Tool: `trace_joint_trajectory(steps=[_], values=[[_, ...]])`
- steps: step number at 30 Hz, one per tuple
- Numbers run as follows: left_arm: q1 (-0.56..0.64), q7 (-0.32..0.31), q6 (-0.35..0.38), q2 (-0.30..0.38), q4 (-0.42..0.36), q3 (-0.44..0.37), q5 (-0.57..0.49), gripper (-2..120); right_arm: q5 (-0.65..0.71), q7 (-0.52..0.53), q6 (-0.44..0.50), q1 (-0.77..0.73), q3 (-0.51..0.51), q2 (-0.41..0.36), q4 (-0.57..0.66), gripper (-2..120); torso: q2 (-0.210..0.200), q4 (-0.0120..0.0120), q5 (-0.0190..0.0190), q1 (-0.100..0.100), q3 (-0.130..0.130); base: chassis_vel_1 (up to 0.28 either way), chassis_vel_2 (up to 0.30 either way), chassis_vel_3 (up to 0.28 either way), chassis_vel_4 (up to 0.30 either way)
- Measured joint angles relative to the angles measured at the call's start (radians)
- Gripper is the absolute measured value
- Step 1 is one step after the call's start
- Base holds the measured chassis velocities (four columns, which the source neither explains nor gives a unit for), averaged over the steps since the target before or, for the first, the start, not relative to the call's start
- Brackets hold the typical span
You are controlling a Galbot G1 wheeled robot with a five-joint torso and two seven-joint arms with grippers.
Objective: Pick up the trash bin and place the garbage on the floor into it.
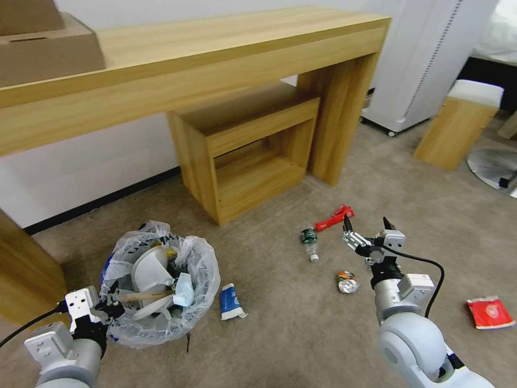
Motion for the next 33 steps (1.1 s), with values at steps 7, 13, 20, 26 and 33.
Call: trace_joint_trajectory(steps=[7, 13, 20, 26, 33], values=[[-0.003, -0.011, 0.0, 0.002, 0.004, -0.009, -0.013, 0, 0.011, -0.007, 0.02, 0.016, -0.019, 0.005, -0.015, 100, 0.0, -0.0001, 0.0, 0.0, 0.0, 0.0, 0.0, 0.0, 0.0], [-0.007, -0.015, 0.0, 0.003, 0.008, -0.014, -0.021, 0, 0.009, -0.012, 0.038, 0.031, -0.04, 0.013, -0.032, 100, 0.0, -0.0001, 0.0, 0.0, 0.0, 0.0, 0.0, 0.0, 0.0], [-0.017, -0.027, 0.002, 0.009, 0.013, -0.02, -0.038, 0, -0.011, -0.015, 0.062, 0.042, -0.063, 0.028, -0.055, 100, 0.0, -0.0002, 0.0, 0.0, 0.0, 0.0, 0.0, 0.0, 0.0], [-0.023, -0.04, 0.027, 0.018, 0.019, -0.03, -0.06, 0, -0.015, -0.021, 0.068, 0.045, -0.066, 0.024, -0.06, 100, 0.0, -0.0002, -0.0001, 0.0, 0.0, 0.0, 0.0, 0.0, 0.0], [-0.025, -0.043, 0.03, 0.026, 0.025, -0.031, -0.067, 0, -0.014, -0.022, 0.065, 0.04, -0.061, 0.024, -0.061, 100, 0.0, -0.0002, 0.0, 0.0, 0.0, 0.0, 0.0, 0.0, 0.0]])
